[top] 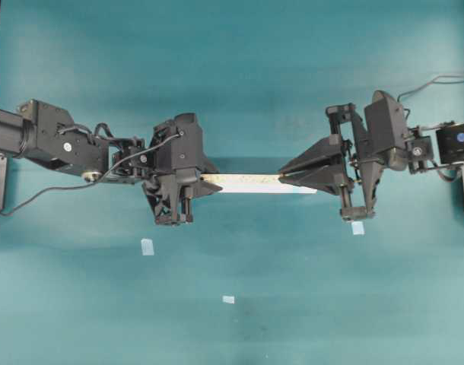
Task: Insert the rod into the hole on the wooden board.
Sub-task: 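Align the held peg over the board's hole with the right gripper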
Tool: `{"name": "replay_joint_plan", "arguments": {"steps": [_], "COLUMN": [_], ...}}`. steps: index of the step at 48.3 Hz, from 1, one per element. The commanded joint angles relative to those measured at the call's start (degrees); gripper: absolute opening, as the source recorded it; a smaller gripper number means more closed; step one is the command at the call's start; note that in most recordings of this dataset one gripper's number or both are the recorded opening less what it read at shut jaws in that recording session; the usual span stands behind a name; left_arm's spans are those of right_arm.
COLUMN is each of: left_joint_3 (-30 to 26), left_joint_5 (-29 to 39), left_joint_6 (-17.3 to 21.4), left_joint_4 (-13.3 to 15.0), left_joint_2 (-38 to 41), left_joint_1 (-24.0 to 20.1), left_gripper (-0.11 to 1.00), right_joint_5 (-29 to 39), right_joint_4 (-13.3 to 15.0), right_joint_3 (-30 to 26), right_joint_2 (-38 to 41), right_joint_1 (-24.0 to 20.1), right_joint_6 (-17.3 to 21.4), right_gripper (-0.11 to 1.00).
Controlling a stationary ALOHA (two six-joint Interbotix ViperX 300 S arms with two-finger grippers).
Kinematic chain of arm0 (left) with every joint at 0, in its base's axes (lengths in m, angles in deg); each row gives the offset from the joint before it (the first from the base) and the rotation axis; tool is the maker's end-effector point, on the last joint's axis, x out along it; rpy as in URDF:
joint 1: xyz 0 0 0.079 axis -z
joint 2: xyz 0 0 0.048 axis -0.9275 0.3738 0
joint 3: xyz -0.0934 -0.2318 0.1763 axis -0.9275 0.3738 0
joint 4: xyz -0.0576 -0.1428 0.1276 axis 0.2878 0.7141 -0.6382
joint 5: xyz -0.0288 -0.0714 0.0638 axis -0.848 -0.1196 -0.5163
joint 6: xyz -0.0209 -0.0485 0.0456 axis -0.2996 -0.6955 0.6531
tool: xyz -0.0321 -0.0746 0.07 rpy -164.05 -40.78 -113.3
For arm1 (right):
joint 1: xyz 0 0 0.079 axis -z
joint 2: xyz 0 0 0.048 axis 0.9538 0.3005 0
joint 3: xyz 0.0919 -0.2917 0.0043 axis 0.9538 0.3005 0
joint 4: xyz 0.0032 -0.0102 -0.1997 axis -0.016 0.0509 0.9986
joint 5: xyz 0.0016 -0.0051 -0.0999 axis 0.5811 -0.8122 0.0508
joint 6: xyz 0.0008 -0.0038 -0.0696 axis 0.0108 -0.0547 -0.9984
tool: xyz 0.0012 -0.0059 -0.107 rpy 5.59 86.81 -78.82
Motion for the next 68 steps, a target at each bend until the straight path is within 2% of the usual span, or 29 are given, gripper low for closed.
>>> {"name": "replay_joint_plan", "arguments": {"steps": [1, 9, 16, 20, 68], "left_joint_3": [-0.09, 0.35, 0.44, 0.26, 0.26], "left_joint_5": [-0.35, 0.00, 0.18, 0.18, 0.18], "left_joint_6": [0.53, 0.35, 0.18, 0.35, 0.26], "left_joint_4": [-0.18, -0.26, -0.18, -0.18, -0.26], "left_joint_2": [-0.79, -0.88, -0.88, -0.79, -0.88], "left_joint_1": [0.62, 1.14, 1.14, 1.14, 1.14], "left_gripper": [0.32, 0.32, 0.32, 0.32, 0.32], "right_joint_5": [-4.22, -8.61, -10.81, -12.13, -13.45], "right_joint_4": [-1.23, -2.81, -5.19, -5.54, -5.62], "right_joint_3": [-0.18, 1.05, 3.16, 4.39, 5.45], "right_joint_2": [1.58, 4.57, 4.75, 4.75, 8.26], "right_joint_1": [0.18, 0.18, 0.18, 0.18, 0.18], "right_joint_6": [-1.05, -3.34, -4.48, -4.83, -6.15], "right_gripper": [0.12, 0.11, 0.11, 0.11, 0.11]}}
